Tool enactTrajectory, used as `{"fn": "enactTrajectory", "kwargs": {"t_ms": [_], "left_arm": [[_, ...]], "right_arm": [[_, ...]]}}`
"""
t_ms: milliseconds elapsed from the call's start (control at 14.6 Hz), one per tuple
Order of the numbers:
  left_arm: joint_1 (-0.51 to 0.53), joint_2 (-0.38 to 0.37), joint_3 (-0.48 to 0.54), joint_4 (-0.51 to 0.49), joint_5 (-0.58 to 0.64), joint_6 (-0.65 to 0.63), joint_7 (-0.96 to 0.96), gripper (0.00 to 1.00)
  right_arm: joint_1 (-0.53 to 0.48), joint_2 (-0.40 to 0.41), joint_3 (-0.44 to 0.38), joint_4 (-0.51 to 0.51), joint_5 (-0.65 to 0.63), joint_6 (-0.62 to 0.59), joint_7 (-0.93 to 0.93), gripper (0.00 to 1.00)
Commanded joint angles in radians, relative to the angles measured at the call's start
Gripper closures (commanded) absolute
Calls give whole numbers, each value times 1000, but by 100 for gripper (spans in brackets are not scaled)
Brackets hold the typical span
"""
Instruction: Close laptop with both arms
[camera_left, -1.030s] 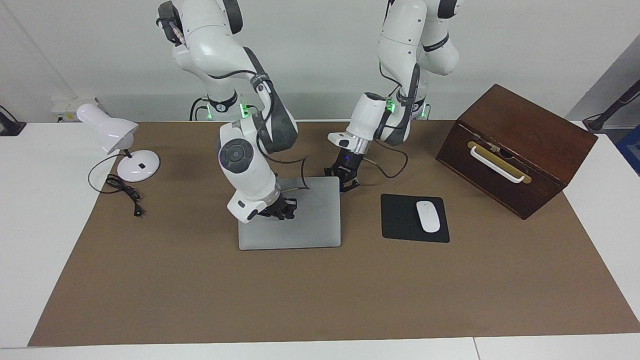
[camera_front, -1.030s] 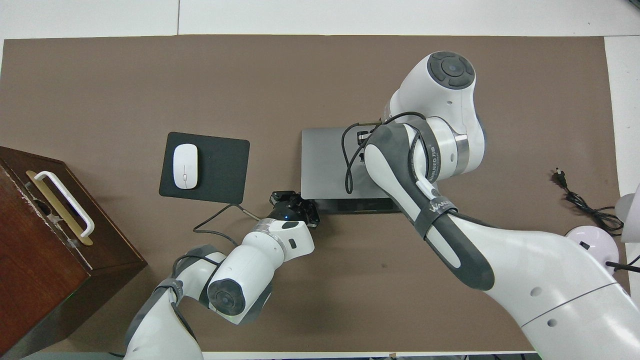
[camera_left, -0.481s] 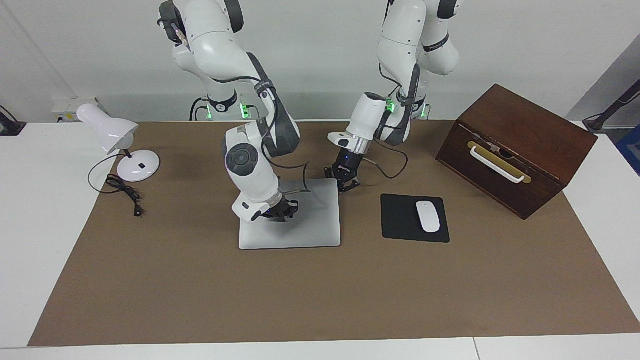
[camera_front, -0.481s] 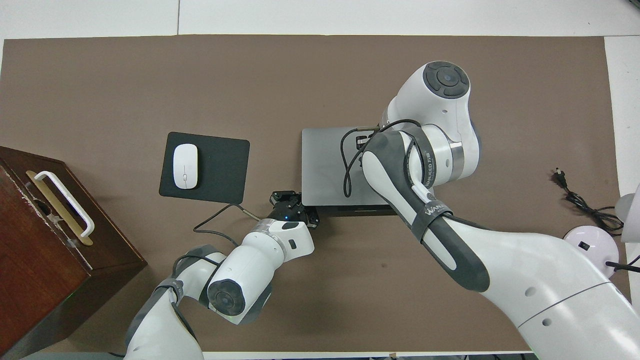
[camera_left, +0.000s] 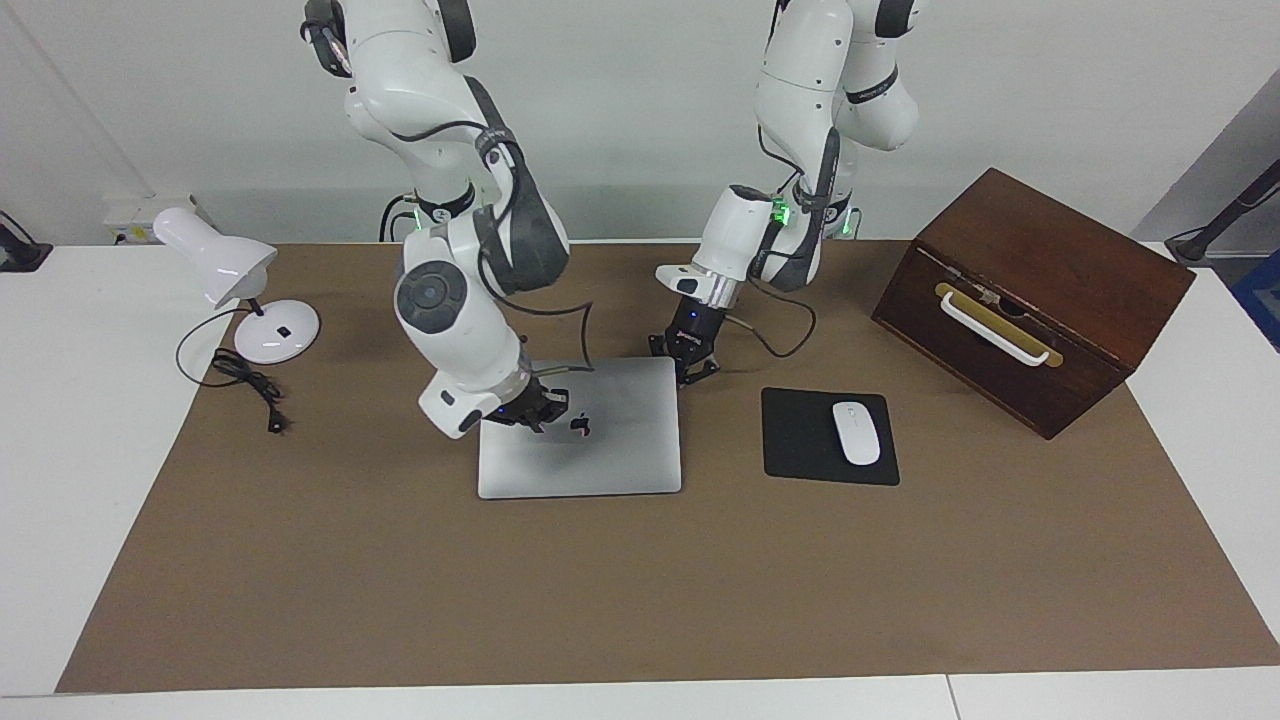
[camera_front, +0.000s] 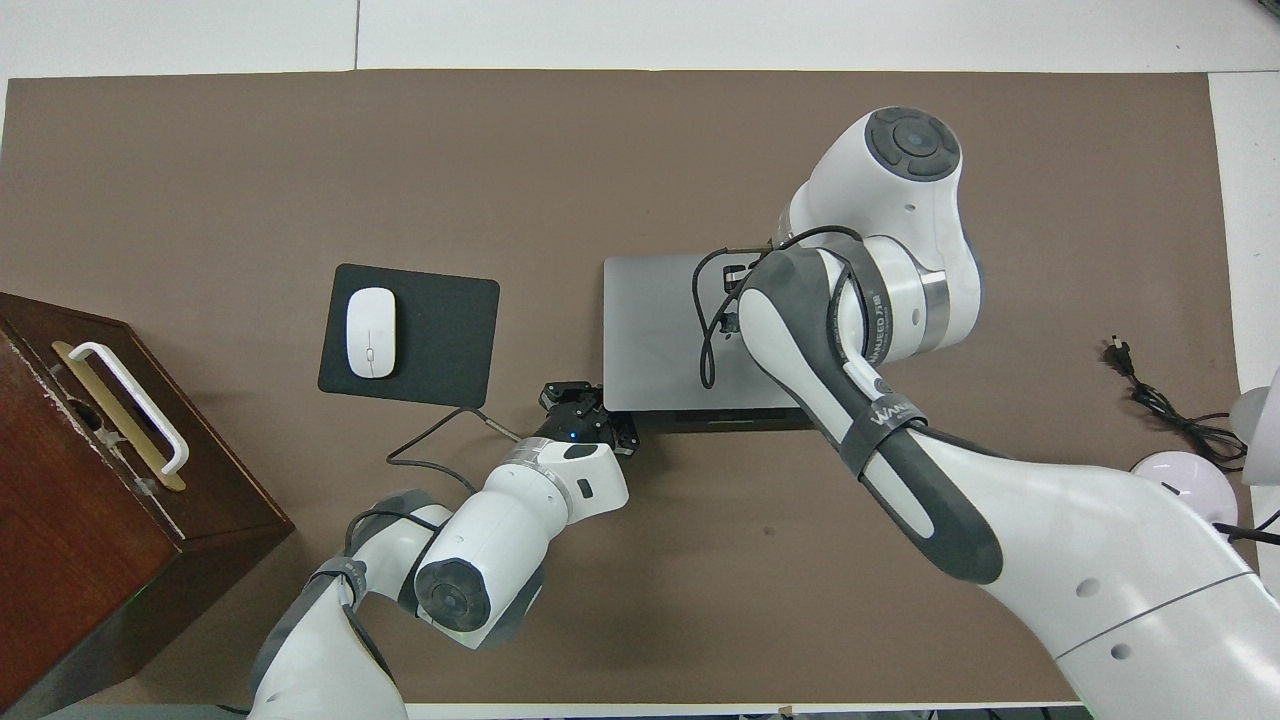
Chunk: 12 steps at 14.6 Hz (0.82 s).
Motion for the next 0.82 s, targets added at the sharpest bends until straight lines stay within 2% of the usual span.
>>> {"fn": "enactTrajectory", "kwargs": {"t_ms": [0,275,549,618,687,755], "left_arm": [[14,41,-2,-17,20,5,-11,100],[31,29,-5,-31,20,4,-24,100],[35,-13,-5,-66,20,-1,-37,100],[44,-29,-6,-75,20,-1,-37,100],[44,-39,-6,-89,20,-3,-41,100],[44,-46,-6,-94,20,-3,-44,100]], "right_arm": [[-106,-113,11,5,-56,-102,-144,100],[-197,-248,11,-13,-212,-188,-343,100],[-309,-321,12,-84,-214,-199,-445,100],[-326,-324,12,-84,-212,-200,-452,82],[-343,-331,12,-84,-206,-200,-449,53],[-358,-341,12,-91,-202,-202,-445,30]]}}
